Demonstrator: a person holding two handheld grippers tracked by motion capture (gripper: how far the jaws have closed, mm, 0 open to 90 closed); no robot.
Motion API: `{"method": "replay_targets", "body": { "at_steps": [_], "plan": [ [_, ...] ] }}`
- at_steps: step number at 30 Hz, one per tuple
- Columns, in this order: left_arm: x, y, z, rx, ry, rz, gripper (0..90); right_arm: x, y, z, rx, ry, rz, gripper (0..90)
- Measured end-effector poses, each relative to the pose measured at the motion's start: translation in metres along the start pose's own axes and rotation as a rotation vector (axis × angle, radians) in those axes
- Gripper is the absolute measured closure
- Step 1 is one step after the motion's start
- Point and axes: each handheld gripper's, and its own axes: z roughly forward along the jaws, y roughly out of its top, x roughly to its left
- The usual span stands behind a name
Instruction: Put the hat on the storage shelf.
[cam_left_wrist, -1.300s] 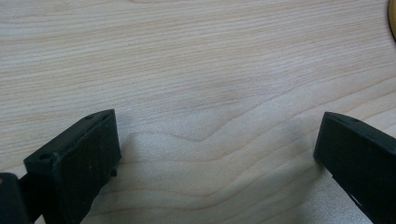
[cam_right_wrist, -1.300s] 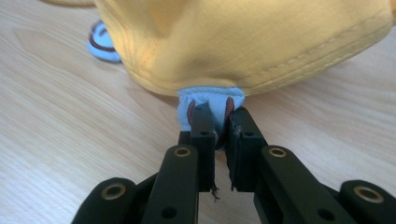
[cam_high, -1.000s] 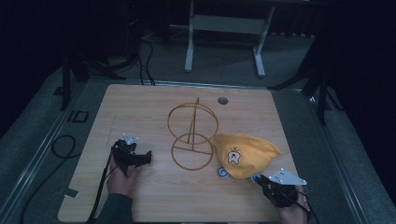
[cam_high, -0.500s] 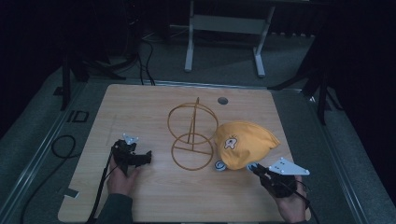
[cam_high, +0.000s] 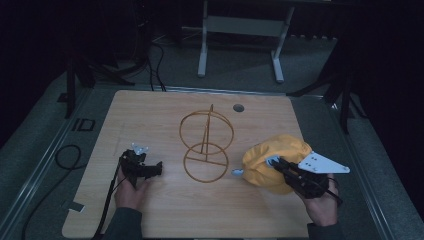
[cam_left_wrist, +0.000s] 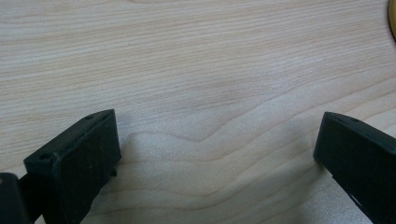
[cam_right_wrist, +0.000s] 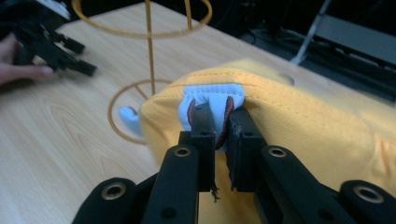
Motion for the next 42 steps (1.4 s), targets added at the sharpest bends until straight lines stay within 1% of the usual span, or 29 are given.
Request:
{"method": "replay_targets", "body": {
  "at_steps": [2, 4, 6, 9, 10, 12, 13, 14, 15, 16, 18, 19, 21, 23, 24, 25, 29, 33, 35, 40, 42],
  "plan": [
    [0.0, 0.0, 0.0, 0.0, 0.0, 0.0, 0.4, -0.002, 0.005, -0.006, -0.024, 0.022, 0.013, 82.7],
    [0.0, 0.0, 0.0, 0.0, 0.0, 0.0, 0.4, -0.005, 0.005, -0.009, -0.044, 0.03, 0.034, 82.7],
    [0.0, 0.0, 0.0, 0.0, 0.001, 0.0, 0.4, -0.011, 0.001, -0.007, -0.031, 0.031, 0.069, 82.7],
    [0.0, 0.0, 0.0, -0.001, 0.0, 0.0, 0.4, -0.022, -0.011, 0.003, 0.006, 0.046, 0.129, 82.5],
    [0.0, 0.0, 0.0, 0.0, 0.001, 0.0, 0.4, -0.026, -0.016, 0.006, 0.017, 0.036, 0.145, 82.4],
    [0.0, 0.0, 0.0, 0.0, 0.001, 0.0, 0.4, -0.037, -0.025, 0.008, 0.009, 0.049, 0.2, 82.3],
    [0.0, 0.0, 0.0, -0.001, 0.0, 0.0, 0.4, -0.041, -0.028, 0.008, 0.012, 0.036, 0.223, 82.0],
    [0.0, 0.0, 0.0, -0.001, 0.001, 0.0, 0.4, -0.046, -0.032, 0.009, 0.025, 0.016, 0.236, 81.6],
    [0.0, 0.0, 0.0, 0.0, 0.001, 0.001, 0.4, -0.049, -0.034, 0.01, 0.039, 0.001, 0.248, 80.6],
    [0.0, 0.0, 0.0, -0.001, 0.001, 0.0, 0.4, -0.053, -0.037, 0.01, 0.053, -0.019, 0.25, 79.4],
    [0.0, 0.0, 0.0, -0.001, 0.001, 0.0, 0.4, -0.057, -0.04, 0.011, 0.092, -0.074, 0.241, 74.6],
    [0.0, 0.0, 0.0, -0.001, 0.0, 0.0, 0.4, -0.059, -0.041, 0.011, 0.105, -0.092, 0.239, 72.1],
    [0.0, 0.0, 0.0, -0.001, 0.0, 0.0, 0.4, -0.061, -0.042, 0.009, 0.114, -0.117, 0.234, 67.6],
    [0.0, 0.0, 0.0, -0.001, 0.001, 0.0, 0.4, -0.061, -0.042, 0.007, 0.127, -0.157, 0.21, 63.7],
    [0.0, 0.0, 0.0, -0.001, 0.0, 0.0, 0.4, -0.062, -0.042, 0.006, 0.129, -0.17, 0.202, 62.3],
    [0.0, 0.0, 0.0, -0.001, 0.0, 0.0, 0.4, -0.062, -0.042, 0.004, 0.123, -0.176, 0.202, 61.4],
    [0.0, 0.0, 0.0, 0.0, 0.0, 0.0, 0.4, -0.064, -0.041, -0.002, 0.111, -0.177, 0.199, 60.1],
    [0.0, 0.0, 0.0, -0.001, 0.0, 0.0, 0.4, -0.064, -0.038, -0.002, 0.131, -0.172, 0.17, 60.2],
    [0.0, 0.0, 0.0, -0.001, 0.0, 0.0, 0.4, -0.064, -0.035, 0.0, 0.151, -0.157, 0.148, 64.1],
    [0.0, 0.0, 0.0, 0.0, -0.001, 0.0, 0.4, -0.062, -0.027, 0.009, 0.208, -0.137, 0.084, 64.7],
    [0.0, 0.0, 0.0, 0.0, 0.0, 0.0, 0.4, -0.062, -0.023, 0.012, 0.23, -0.132, 0.068, 64.7]
  ]
}}
